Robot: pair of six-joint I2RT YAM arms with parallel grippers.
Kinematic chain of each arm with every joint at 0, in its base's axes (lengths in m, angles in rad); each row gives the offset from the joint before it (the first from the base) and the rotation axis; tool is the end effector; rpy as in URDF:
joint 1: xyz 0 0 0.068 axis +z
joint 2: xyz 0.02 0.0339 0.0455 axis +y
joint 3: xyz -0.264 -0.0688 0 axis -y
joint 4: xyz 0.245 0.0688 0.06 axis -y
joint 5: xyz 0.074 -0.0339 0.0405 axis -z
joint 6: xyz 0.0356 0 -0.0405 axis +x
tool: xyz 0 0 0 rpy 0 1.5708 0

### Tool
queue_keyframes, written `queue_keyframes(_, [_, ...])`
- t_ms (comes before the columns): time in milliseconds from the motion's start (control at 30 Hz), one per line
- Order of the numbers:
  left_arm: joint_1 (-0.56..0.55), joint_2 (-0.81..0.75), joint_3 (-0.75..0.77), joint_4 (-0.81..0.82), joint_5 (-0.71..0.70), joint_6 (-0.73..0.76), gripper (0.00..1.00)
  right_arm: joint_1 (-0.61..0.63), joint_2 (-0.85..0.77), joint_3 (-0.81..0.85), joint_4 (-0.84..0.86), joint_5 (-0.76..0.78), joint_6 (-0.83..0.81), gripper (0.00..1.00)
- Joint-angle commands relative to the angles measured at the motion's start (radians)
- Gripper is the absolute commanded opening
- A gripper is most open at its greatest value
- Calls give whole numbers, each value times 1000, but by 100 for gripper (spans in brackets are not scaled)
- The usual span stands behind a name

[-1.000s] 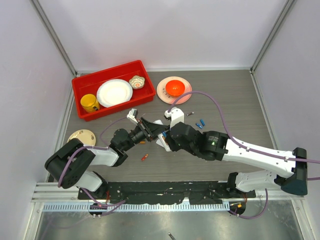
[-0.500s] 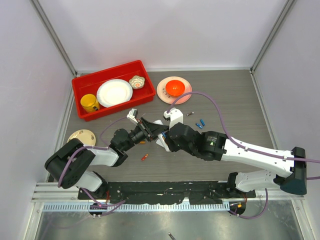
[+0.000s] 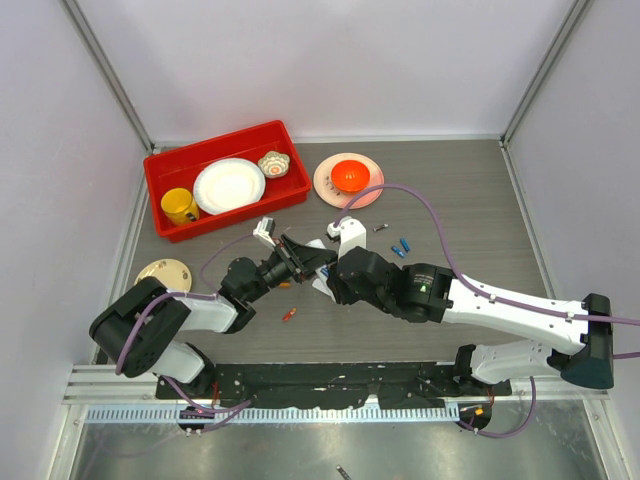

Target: Load the batteries into the remote control

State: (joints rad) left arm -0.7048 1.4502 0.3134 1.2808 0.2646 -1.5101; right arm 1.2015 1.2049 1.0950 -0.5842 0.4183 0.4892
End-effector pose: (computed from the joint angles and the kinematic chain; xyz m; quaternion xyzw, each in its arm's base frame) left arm 0.1866 -0.1710 0.1941 -0.1624 0.6359 -0.7091 0.2578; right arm 0.1064 0.2349 0.3246 -0.2262 0.8609 0.1859 0.4161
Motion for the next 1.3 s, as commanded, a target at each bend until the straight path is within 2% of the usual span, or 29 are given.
queue_keyframes(0, [-4,-33,21,89,2,7,0,-3,-11,37,-31,77,3,34])
queue_keyframes(367, [-2,-27,21,89,8,7,0,-2,-15,39,-39,89,-1,33])
queue_keyframes(567, [-4,-27,23,89,12,5,0,-5,-18,36,-37,102,-1,22])
queue_keyframes(700, [-4,-27,21,89,10,7,0,-5,-11,34,-37,94,0,20])
queue_keyframes(867, [-4,-28,21,89,13,7,0,-5,-13,36,-43,117,3,27])
queue_keyframes(1267, [-4,-28,16,91,12,7,0,-11,-21,37,-55,137,8,33])
